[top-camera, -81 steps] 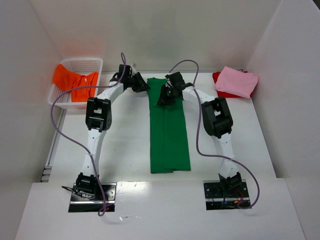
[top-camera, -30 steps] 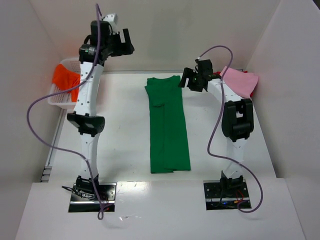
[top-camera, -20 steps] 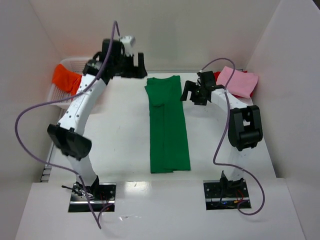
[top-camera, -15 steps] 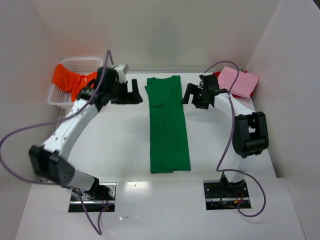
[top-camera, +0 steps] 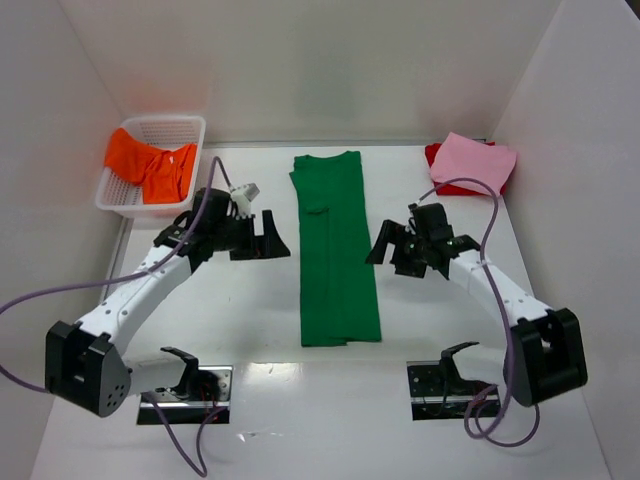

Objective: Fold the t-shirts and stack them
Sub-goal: Rotate the tshirt 90 degrees

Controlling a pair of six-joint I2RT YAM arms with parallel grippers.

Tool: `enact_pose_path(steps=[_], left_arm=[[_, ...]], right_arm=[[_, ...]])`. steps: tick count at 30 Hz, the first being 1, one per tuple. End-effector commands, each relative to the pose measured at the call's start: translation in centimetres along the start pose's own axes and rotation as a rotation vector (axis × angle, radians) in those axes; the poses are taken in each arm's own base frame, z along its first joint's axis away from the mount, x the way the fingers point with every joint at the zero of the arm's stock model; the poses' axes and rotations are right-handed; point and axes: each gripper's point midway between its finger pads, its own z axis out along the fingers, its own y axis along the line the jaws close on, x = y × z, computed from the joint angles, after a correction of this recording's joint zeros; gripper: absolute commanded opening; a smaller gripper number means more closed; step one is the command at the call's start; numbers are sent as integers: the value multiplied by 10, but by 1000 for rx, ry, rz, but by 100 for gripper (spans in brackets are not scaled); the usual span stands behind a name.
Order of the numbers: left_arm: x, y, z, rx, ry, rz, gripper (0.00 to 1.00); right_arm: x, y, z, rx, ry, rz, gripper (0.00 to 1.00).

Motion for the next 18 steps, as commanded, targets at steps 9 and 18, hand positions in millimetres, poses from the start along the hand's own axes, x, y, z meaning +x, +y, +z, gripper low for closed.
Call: enact_pose_path(steps=[9, 18], left_arm=[[74, -23, 28, 155, 310, 39, 99], [130, -17, 44, 105, 497, 60, 97]], right_arm=[[78, 5, -11, 38, 88, 209, 98], [131, -13, -21, 36, 159, 263, 94]])
